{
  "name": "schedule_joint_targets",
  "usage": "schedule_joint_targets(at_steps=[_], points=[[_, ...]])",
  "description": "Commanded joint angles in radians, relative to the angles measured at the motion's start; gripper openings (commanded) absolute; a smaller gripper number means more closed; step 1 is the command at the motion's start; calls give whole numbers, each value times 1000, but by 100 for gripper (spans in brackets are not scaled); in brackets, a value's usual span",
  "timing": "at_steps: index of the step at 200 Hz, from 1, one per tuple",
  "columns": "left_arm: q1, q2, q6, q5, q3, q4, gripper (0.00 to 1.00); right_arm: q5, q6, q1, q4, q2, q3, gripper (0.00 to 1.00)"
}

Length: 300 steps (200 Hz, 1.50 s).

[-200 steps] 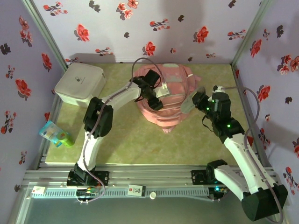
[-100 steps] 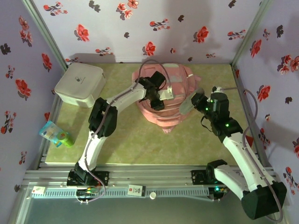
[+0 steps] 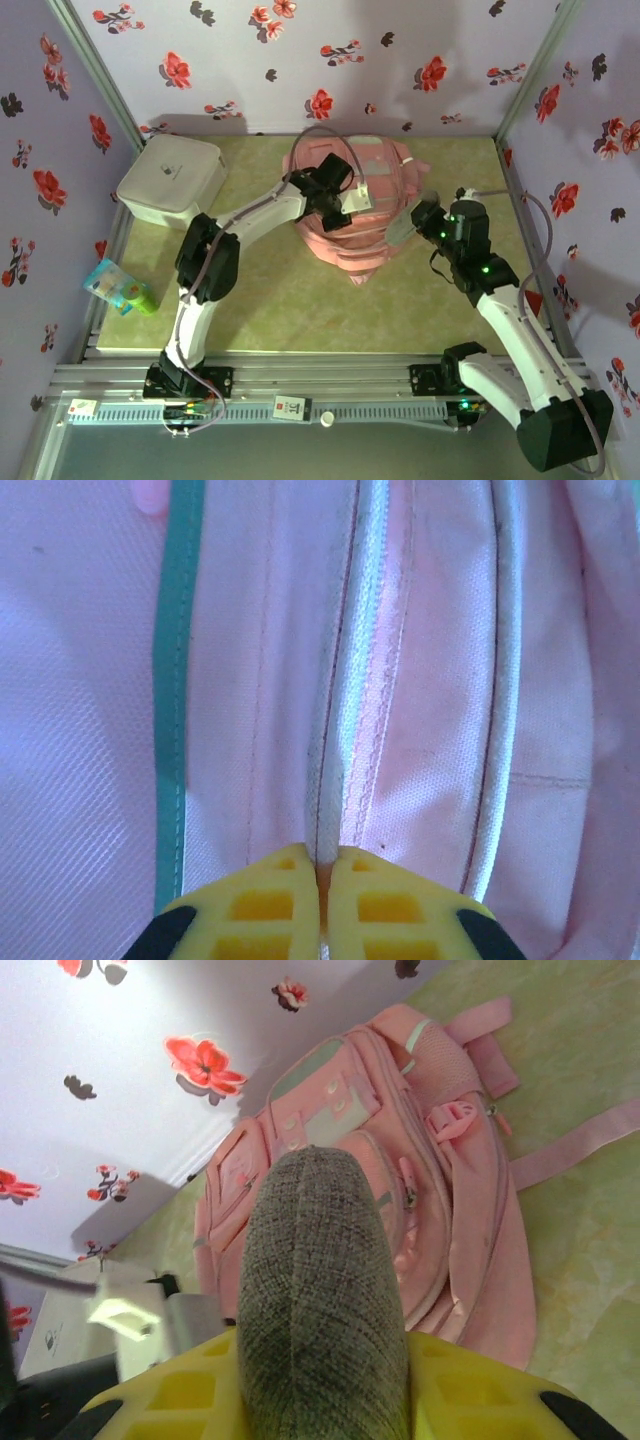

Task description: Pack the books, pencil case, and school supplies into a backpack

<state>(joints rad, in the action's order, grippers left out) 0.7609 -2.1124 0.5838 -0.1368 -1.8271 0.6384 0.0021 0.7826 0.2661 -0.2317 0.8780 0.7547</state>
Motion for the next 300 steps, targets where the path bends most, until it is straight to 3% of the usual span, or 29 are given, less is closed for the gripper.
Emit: schedule_joint_targets(at_steps=[1, 59, 105, 149, 199, 249, 300], points=[[-11, 105, -60, -20, 39, -129, 0, 98, 32, -8, 22, -51, -10, 31], [-44, 192, -322, -42, 39, -262, 0, 145, 82, -10, -2, -93, -28, 32], [-39, 200, -480, -83, -5, -301, 0, 36, 229, -10, 159, -32, -103, 33], [-7, 152, -543, -6, -76, -268, 0, -92, 438, -6, 558, 160, -193, 33], [10, 137, -651, -7, -125, -266, 0, -61, 500, 21, 832, 413, -137, 33], [10, 133, -724, -23, -168, -253, 0, -45, 581, 69, 1183, 760, -41, 34], [1, 116, -765, -24, -199, -233, 0, 27, 625, 182, 1275, 1044, 158, 35]])
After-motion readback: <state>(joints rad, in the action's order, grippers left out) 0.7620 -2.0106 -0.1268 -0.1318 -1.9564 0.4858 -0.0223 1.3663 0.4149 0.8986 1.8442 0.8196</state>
